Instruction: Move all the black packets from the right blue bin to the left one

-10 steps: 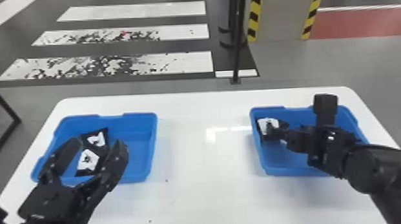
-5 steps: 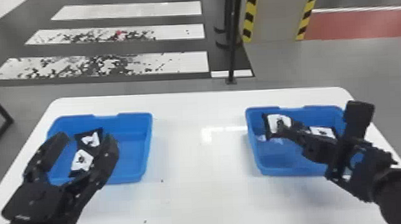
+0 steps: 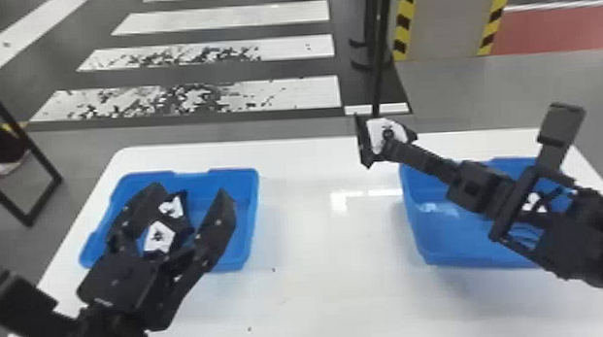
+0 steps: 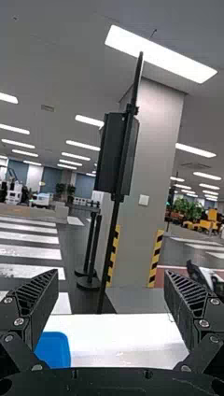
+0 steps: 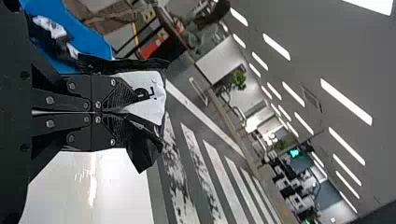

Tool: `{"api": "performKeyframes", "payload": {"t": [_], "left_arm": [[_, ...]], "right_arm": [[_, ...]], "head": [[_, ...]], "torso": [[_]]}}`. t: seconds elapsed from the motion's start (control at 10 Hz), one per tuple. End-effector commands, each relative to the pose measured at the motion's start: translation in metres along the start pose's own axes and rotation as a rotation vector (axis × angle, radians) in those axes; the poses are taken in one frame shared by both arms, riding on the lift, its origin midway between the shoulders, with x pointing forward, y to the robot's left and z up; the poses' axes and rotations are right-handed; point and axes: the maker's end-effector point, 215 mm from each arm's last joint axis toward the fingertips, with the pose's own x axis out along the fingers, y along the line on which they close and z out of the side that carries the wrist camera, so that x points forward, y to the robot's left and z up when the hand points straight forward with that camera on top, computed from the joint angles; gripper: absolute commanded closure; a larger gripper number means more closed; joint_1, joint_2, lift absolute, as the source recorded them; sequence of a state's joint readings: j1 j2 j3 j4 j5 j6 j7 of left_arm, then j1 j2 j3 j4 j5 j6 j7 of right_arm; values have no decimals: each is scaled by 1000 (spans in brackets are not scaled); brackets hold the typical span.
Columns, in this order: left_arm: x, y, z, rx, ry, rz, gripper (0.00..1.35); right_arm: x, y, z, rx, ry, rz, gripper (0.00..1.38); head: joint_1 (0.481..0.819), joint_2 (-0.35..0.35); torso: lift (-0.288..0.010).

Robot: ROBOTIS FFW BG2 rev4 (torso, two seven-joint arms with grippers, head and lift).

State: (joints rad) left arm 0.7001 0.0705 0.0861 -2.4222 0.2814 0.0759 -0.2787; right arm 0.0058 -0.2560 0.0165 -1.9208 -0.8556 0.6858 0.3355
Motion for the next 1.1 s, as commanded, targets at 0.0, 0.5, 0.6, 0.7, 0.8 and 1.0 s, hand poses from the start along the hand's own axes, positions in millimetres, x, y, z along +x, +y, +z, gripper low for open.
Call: {"api": "performKeyframes", "payload": {"t": [0.0, 0.5, 0.6, 0.7, 0.8, 1.0], "left_arm": [[6, -11, 4, -9, -10, -30, 208], [19, -42, 1, -51, 5, -117, 214], [20, -43, -2, -64, 14, -120, 214], [20, -44, -3, -69, 16, -123, 214], [21, -49, -4, -77, 21, -135, 216], [23, -52, -5, -94, 24, -143, 216]], "right_arm": [[12, 42, -10, 48, 24, 130, 1174], [21, 125, -52, 134, 127, 353, 1174], [23, 132, -54, 139, 131, 368, 1174], [25, 139, -59, 145, 145, 385, 1174], [26, 147, -66, 154, 163, 403, 1174], [30, 163, -81, 183, 198, 442, 1176]], "head": [[695, 114], [695, 209], [695, 211], [695, 217], [695, 225], [695, 238]], "torso": [[-140], [-140], [-140], [-140], [-140], [-140]]}}
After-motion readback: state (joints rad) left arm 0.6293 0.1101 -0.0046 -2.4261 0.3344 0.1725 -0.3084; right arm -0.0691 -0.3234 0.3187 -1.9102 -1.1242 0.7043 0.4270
